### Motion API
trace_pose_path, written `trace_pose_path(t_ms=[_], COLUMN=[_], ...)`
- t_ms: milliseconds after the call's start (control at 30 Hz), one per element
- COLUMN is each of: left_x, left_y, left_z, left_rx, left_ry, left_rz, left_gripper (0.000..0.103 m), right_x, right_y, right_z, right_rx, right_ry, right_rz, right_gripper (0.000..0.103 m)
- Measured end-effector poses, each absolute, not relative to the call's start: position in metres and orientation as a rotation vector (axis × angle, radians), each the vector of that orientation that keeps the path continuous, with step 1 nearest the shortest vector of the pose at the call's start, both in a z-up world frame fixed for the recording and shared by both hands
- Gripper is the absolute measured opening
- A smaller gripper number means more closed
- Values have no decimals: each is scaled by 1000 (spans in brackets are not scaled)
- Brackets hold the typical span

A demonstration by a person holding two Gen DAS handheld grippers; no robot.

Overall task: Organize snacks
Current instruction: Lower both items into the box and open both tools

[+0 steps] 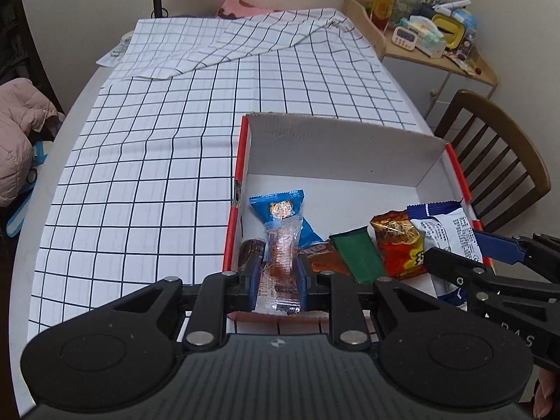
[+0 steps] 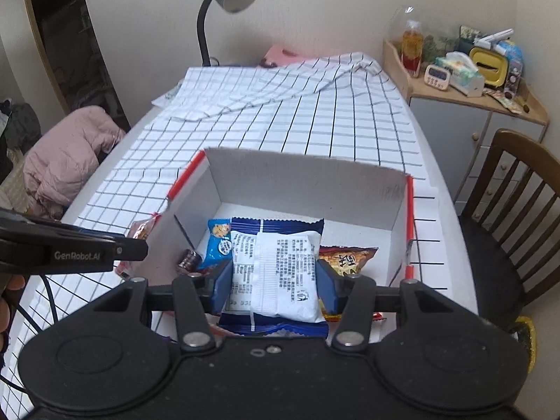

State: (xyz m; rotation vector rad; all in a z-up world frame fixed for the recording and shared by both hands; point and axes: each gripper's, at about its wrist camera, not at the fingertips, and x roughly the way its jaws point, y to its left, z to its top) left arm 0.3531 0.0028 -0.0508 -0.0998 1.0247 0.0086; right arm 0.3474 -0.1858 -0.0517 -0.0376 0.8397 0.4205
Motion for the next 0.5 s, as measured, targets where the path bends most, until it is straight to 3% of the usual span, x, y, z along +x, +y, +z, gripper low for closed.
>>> trace_pose_path(t_ms=[500], left_x=[389], left_y=[-17], left_z=[-95], left_rx=[-44], left_ry=[1108], left_rz=[33], left_gripper=[21], right_x=[382], right_y=[-175], right_z=[-98], right_rx=[-76], right_ry=[954], right_rz=[440], right_gripper=[50])
